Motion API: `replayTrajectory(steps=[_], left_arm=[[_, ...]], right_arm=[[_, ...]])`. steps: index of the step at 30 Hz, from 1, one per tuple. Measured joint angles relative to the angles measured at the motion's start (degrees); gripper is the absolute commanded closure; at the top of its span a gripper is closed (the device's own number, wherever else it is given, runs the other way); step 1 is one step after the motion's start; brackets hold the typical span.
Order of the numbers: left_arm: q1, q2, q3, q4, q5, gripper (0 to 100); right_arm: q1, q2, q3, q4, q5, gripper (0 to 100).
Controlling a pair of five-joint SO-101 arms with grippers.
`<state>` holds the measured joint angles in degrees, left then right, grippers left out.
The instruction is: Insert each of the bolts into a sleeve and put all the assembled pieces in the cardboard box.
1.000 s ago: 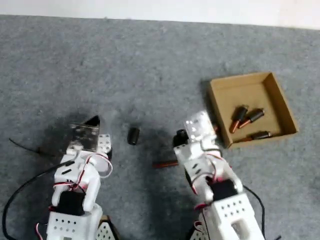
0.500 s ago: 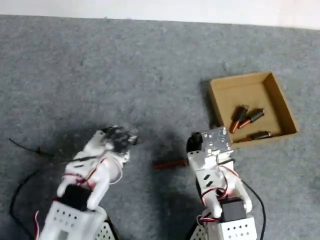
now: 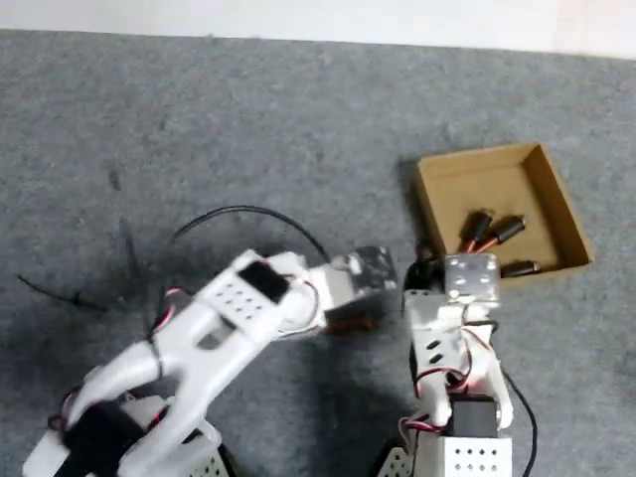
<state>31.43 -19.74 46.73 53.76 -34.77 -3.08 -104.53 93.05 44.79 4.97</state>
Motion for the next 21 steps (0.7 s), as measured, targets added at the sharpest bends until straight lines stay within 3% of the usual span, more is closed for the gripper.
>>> replayTrajectory(steps=[5, 21], left_arm=[[1.32, 5.89, -3.87, 1.67, -4.4, 79], [5.89, 26.2, -17.76, -2.2, -4.75, 80]], right_arm=[[3.43, 0.0, 0.0, -0.09, -0.62, 99.4], [4.48, 0.09, 0.09, 0.0, -0.79, 99.4]])
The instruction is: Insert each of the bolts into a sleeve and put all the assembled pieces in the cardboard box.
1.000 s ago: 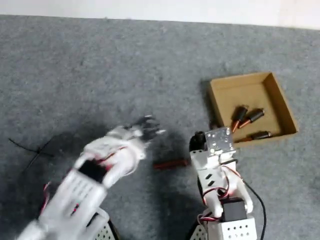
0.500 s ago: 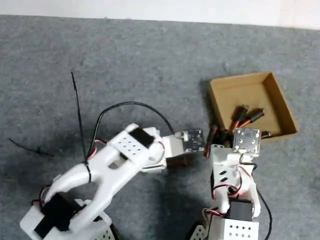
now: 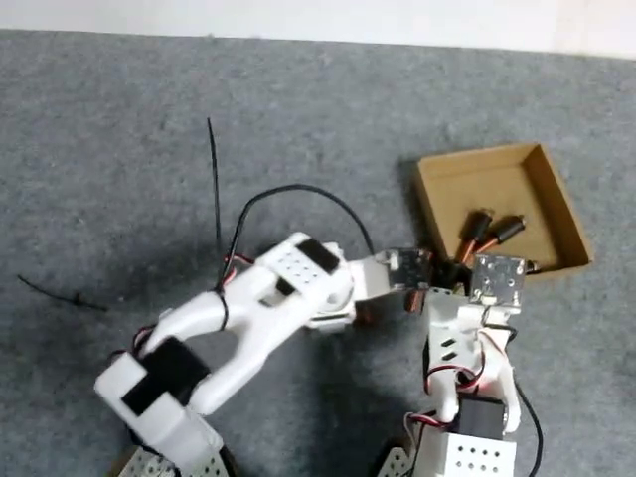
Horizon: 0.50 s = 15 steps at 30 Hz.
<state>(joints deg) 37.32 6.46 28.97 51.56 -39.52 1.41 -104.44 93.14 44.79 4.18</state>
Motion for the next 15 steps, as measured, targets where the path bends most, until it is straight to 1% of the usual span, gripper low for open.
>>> replayTrajectory(steps=[7, 12, 15], left_arm=[[0.09, 6.15, -5.71, 0.26, 0.18, 80], [0.09, 7.03, -6.24, 0.44, 0.09, 80], [0.18, 7.12, -6.68, 1.41, 0.09, 88]], right_arm=[[-0.18, 0.0, 0.0, 0.0, 0.0, 99.4], [-0.26, 0.0, 0.0, 0.0, 0.0, 99.4], [-0.26, -0.09, -0.09, 0.0, 0.0, 99.4]])
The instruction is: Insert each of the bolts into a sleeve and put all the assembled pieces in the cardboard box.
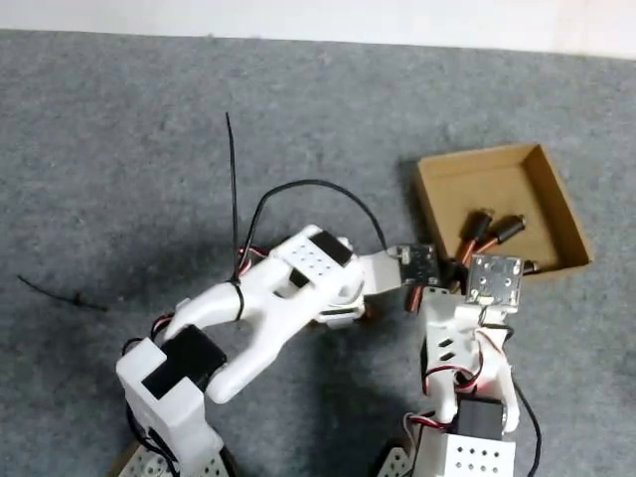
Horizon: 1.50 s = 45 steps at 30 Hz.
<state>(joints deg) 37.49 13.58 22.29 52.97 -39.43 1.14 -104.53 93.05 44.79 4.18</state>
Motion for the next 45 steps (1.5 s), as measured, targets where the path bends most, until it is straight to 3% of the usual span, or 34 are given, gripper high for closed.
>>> replayTrajectory(steps=[3, 11, 16, 23, 26, 34, 45], left_arm=[[0.09, 0.26, -0.09, 0.44, 0.35, 100], [0.09, 0.88, -0.18, 0.26, 0.7, 99], [0.26, 0.88, -0.18, 0.18, 7.03, 99], [-5.36, -6.86, 3.43, -0.88, 17.76, 99], [-8.18, -14.77, 10.55, -6.51, 21.19, 99], [-9.23, -40.18, 35.69, -27.43, 22.24, 99], [-10.02, -70.42, 57.41, -43.6, 22.24, 99]], right_arm=[[0.7, 0.0, 0.0, 0.0, 0.0, 99.4], [1.41, 0.0, 0.0, 0.0, 0.0, 99.4], [1.23, 0.0, 0.0, 0.0, 0.0, 99.4], [1.23, 0.0, 0.0, 0.0, 0.0, 99.4], [1.23, 0.0, 0.0, -0.26, 0.0, 99.4], [1.14, 0.0, 0.0, -1.76, 0.0, 99.4], [-10.02, 0.0, 2.55, -8.18, 2.29, 99.4]])
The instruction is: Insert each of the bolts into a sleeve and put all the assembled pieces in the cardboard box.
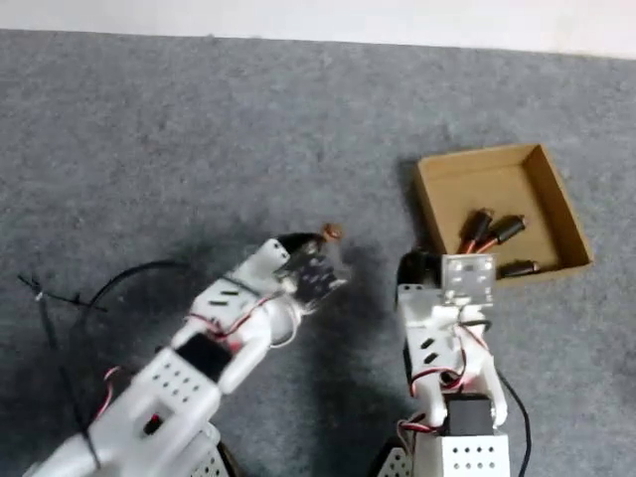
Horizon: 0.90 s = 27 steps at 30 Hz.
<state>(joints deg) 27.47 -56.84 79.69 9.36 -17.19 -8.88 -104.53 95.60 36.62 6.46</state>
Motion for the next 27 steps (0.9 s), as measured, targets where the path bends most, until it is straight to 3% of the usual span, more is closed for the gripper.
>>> replayTrajectory(steps=[5, 12, 16, 21, 27], left_arm=[[-2.81, -13.8, 5.27, -0.88, 2.81, 99], [-6.24, -34.02, 12.04, -0.88, 26.9, 99], [-4.04, -43.69, 14.95, -0.97, 33.93, 99], [3.43, -46.33, 15.74, -4.84, 45.19, 99], [4.13, -46.33, 16.35, -9.93, 46.95, 99]], right_arm=[[-6.77, 0.0, 0.0, -5.54, 7.3, 99.4], [-12.92, 0.0, 0.0, -6.42, 8.7, 99.4], [-17.05, 0.0, 0.0, -6.42, 8.7, 99.4], [-18.73, 0.0, 0.0, -8.18, 10.81, 99.4], [-19.08, 0.0, 0.0, -10.37, 13.89, 99.4]])
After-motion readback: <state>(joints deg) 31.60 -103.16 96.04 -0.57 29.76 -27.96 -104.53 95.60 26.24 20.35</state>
